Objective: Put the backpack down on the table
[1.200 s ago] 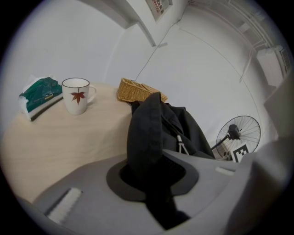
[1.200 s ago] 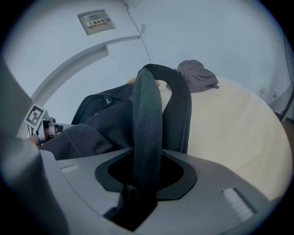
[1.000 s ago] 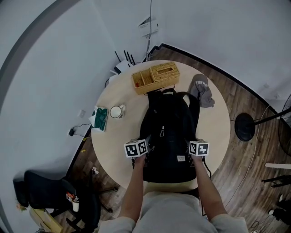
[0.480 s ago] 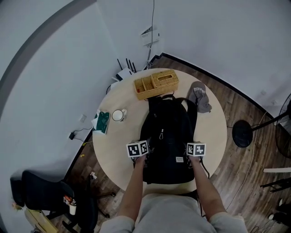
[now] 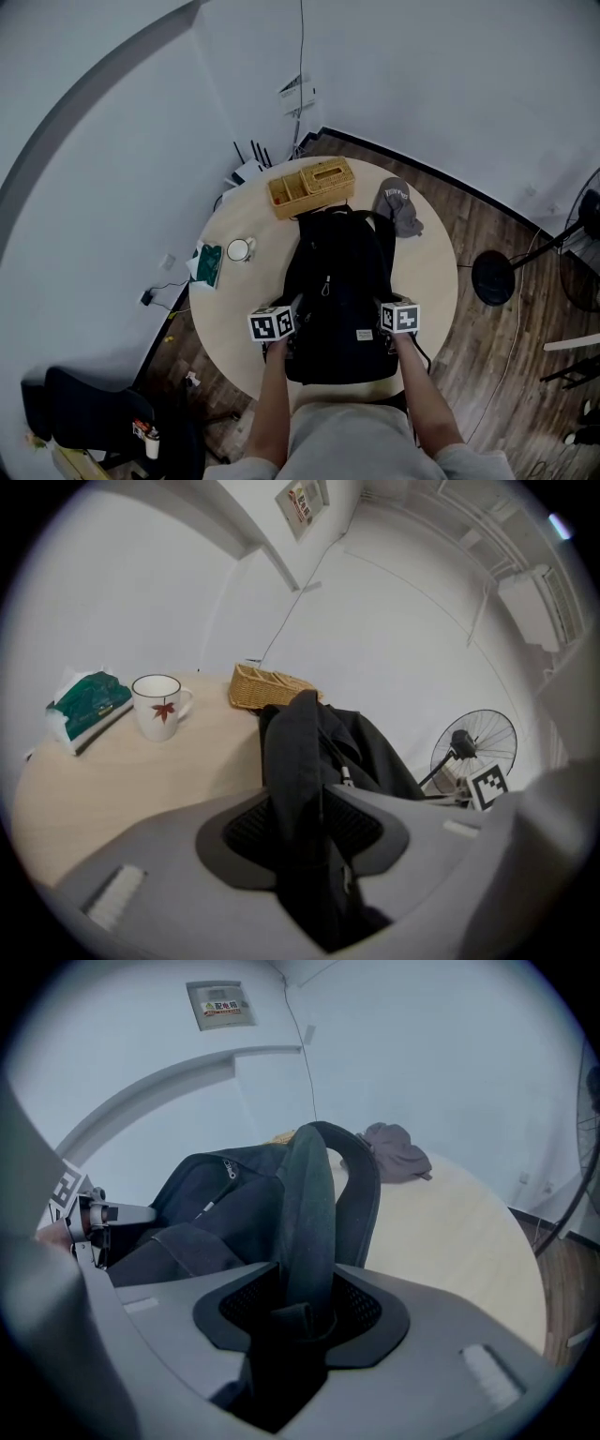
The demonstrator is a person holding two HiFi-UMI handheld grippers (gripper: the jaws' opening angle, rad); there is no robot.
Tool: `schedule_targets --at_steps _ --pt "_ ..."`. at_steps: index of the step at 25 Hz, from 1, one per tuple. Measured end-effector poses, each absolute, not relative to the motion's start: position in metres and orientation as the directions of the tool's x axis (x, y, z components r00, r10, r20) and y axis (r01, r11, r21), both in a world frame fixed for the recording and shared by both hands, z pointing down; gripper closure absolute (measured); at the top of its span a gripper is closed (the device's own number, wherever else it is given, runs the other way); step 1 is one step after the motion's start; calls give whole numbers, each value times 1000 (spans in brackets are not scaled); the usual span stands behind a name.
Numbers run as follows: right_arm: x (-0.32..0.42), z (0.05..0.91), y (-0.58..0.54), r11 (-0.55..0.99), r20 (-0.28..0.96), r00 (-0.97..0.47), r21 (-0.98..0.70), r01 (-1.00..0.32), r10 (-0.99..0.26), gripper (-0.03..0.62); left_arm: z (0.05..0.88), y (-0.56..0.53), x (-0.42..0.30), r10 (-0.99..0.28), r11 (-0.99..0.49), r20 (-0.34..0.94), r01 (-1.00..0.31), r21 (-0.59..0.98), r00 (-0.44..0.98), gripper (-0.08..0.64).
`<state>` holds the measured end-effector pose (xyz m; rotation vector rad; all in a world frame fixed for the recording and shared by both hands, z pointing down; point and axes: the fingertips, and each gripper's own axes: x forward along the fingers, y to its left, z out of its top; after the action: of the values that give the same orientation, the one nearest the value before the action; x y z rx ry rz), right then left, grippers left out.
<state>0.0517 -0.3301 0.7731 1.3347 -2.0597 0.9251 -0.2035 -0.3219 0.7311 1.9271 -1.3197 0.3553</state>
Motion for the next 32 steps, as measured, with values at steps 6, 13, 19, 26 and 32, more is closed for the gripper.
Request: schedule_targets --at_steps 6,13,19,26,32 --pt "65 743 -308 239 654 -363 -274 -931 -664 463 708 -303 -199 -706 -211 576 -899 383 411 333" --pt "76 729 -288 232 619 -369 -293 -928 -694 463 680 -281 -200 -749 -241 531 -910 338 396 324" --pt "71 710 -281 269 579 -394 -292 -918 -714 463 671 -269 -184 -750 -289 507 -900 327 425 324" --pt "60 689 -272 311 540 -422 -289 -905 -728 463 658 -262 -173 -758 -319 483 -895 312 439 325" --pt "54 676 -262 324 507 -442 -307 -895 -740 463 648 -258 -168 -764 -345 461 -890 297 451 324"
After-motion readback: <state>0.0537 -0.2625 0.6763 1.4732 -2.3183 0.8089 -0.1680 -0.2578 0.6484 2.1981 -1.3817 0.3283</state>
